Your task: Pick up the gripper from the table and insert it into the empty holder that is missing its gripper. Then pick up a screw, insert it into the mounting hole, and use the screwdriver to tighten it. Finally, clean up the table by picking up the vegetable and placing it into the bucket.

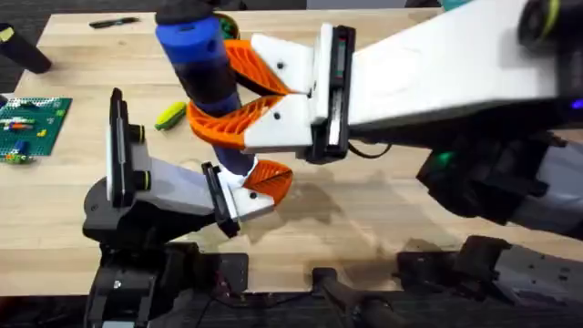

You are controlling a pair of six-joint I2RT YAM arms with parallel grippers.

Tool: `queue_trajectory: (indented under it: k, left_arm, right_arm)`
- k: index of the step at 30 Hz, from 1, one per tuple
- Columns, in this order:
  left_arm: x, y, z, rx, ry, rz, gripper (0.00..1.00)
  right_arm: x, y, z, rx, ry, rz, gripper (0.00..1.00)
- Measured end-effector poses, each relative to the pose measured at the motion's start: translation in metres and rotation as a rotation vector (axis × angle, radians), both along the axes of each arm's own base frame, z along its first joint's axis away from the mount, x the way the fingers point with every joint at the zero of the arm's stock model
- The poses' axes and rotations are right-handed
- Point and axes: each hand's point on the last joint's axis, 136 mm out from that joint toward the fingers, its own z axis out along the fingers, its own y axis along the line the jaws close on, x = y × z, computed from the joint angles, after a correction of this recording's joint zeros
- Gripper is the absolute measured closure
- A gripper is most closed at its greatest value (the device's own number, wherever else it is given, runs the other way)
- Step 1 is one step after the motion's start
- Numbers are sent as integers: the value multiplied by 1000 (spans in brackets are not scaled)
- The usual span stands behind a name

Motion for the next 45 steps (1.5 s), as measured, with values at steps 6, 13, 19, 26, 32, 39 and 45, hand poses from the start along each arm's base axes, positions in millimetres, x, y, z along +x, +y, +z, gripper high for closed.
queue_trajectory:
  k: [6,13,19,26,32,39,45]
  left_arm:
    - [0,0,0,0,0,0,992]
    - [0,0,0,0,0,0,992]
    - [0,0,0,0,0,0,992]
    - [0,0,0,0,0,0,992]
    - [0,0,0,0,0,0,992]
    - [0,0,0,0,0,0,992]
    - [0,0,0,0,0,0,992]
  right_arm:
    - [3,3,-6,-12,10,0,981]
    - [3,3,-6,-11,10,0,981]
    - [3,3,-6,-13,11,0,981]
    - [3,4,-8,-22,17,0,981]
    - [3,4,-10,-27,22,0,981]
    - [3,4,-10,-26,22,0,981]
    - [3,4,-9,-25,20,0,981]
